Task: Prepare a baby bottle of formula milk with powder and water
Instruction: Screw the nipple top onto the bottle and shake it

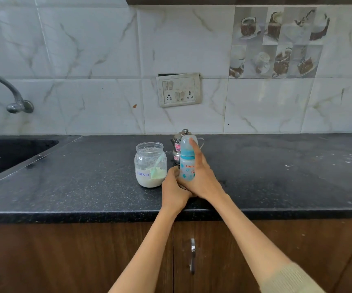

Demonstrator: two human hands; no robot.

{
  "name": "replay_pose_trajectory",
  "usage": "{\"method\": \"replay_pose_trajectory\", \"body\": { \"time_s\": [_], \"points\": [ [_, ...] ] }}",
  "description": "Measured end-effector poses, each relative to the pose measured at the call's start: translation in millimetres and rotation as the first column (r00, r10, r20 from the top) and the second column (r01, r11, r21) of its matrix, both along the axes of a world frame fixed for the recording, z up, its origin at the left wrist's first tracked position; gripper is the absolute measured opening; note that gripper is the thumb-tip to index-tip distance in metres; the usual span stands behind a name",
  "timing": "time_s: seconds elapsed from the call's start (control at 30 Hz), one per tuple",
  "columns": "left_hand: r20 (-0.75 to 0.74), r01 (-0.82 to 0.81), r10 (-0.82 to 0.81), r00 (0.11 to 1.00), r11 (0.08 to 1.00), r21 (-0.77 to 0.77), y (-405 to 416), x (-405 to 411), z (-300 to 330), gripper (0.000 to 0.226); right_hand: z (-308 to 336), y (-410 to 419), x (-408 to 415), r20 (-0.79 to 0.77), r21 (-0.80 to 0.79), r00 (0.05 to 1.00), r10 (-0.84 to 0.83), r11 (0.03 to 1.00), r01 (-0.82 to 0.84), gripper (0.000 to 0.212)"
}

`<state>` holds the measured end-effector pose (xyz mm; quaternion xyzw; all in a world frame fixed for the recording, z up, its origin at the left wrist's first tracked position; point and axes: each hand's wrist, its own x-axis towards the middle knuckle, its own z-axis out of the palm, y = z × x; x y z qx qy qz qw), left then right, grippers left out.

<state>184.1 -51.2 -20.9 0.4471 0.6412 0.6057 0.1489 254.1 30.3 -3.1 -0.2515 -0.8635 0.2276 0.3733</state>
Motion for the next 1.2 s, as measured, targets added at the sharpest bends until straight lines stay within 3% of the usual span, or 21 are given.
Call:
{"method": "replay_pose_trajectory", "body": {
  "time_s": [0.1, 0.2, 0.37, 0.43, 0.5, 0.53, 0.57, 0.6, 0.67, 0.7, 0.73, 0.8, 0.83, 0.87, 0.93, 0.97, 1.07, 1.1, 1.17, 1.2],
  "points": [
    [0.015, -0.013, 0.013, 1.0, 1.0, -0.004, -1, 1, 0, 0.071, 0, 2, -4, -0.015, 0.075, 1.0, -0.028, 0.997, 0.029, 0.112],
    [0.062, -0.033, 0.034, 0.998, 0.999, -0.023, 0, 2, -1, 0.085, 2, 7, -7, -0.035, 0.128, 0.999, -0.024, 0.991, 0.028, 0.125],
    [0.14, -0.073, 0.072, 0.988, 0.997, 0.004, -1, 2, 0, 0.089, 23, 14, -7, -0.043, 0.084, 0.999, 0.012, 0.996, -0.009, 0.117],
    [0.205, -0.079, 0.067, 0.976, 0.996, 0.05, -2, 2, 0, 0.084, 47, 16, -7, -0.248, 0.022, 0.967, 0.064, 0.998, -0.06, 0.114],
    [0.265, -0.093, 0.065, 0.962, 0.991, 0.091, -3, 2, 1, 0.078, 68, 14, -7, -0.536, 0.017, 0.844, 0.035, 0.999, -0.03, 0.112],
    [0.287, -0.105, 0.068, 0.956, 0.988, 0.114, -3, 3, 1, 0.073, 71, 14, -7, -0.606, 0.039, 0.795, 0.023, 0.999, 0.001, 0.111],
    [0.306, -0.126, 0.078, 0.949, 0.982, 0.139, -3, 3, 2, 0.068, 71, 12, -6, -0.605, 0.046, 0.796, 0.021, 0.999, 0.01, 0.111],
    [0.321, -0.156, 0.096, 0.942, 0.974, 0.166, -4, 3, 2, 0.062, 66, 9, -6, -0.513, 0.052, 0.858, 0.038, 0.999, -0.013, 0.111],
    [0.329, -0.215, 0.141, 0.934, 0.956, 0.198, -6, 4, 2, 0.056, 57, 4, -2, -0.157, 0.072, 0.979, 0.133, 0.99, -0.123, 0.106],
    [0.326, -0.234, 0.159, 0.932, 0.95, 0.205, -7, 5, 1, 0.055, 56, 6, 0, -0.105, 0.078, 0.981, 0.164, 0.985, -0.156, 0.103],
    [0.328, -0.245, 0.168, 0.93, 0.946, 0.211, -7, 5, 1, 0.054, 60, 8, 0, -0.195, 0.056, 0.966, 0.171, 0.985, -0.163, 0.101],
    [0.34, -0.257, 0.175, 0.924, 0.942, 0.215, -6, 4, 2, 0.054, 72, 12, 1, -0.527, 0.004, 0.846, 0.087, 0.995, -0.1, 0.098],
    [0.342, -0.261, 0.179, 0.922, 0.942, 0.211, -5, 4, 3, 0.053, 76, 13, 1, -0.574, 0.008, 0.815, 0.074, 0.996, -0.085, 0.098],
    [0.341, -0.263, 0.183, 0.922, 0.942, 0.207, -5, 5, 3, 0.053, 77, 11, 2, -0.512, 0.02, 0.852, 0.112, 0.993, -0.118, 0.099],
    [0.337, -0.262, 0.184, 0.923, 0.944, 0.201, -6, 6, 3, 0.052, 69, 9, 3, -0.213, 0.054, 0.948, 0.237, 0.971, -0.231, 0.101],
    [0.337, -0.261, 0.183, 0.924, 0.944, 0.202, -6, 6, 2, 0.051, 66, 10, 2, -0.19, 0.056, 0.948, 0.255, 0.967, -0.249, 0.1],
    [0.351, -0.266, 0.186, 0.918, 0.944, 0.195, -5, 4, 3, 0.052, 66, 16, 2, -0.443, 0.026, 0.873, 0.204, 0.976, -0.215, 0.095],
    [0.354, -0.268, 0.189, 0.916, 0.945, 0.189, -4, 5, 3, 0.052, 67, 14, 4, -0.372, 0.033, 0.901, 0.223, 0.973, -0.228, 0.096],
    [0.351, -0.261, 0.188, 0.917, 0.949, 0.175, -5, 5, 3, 0.051, 61, 11, 9, -0.077, 0.073, 0.962, 0.262, 0.964, -0.257, 0.098],
    [0.35, -0.255, 0.182, 0.919, 0.951, 0.174, -5, 5, 2, 0.051, 59, 12, 12, -0.08, 0.07, 0.964, 0.255, 0.966, -0.249, 0.097]
  ]
}}
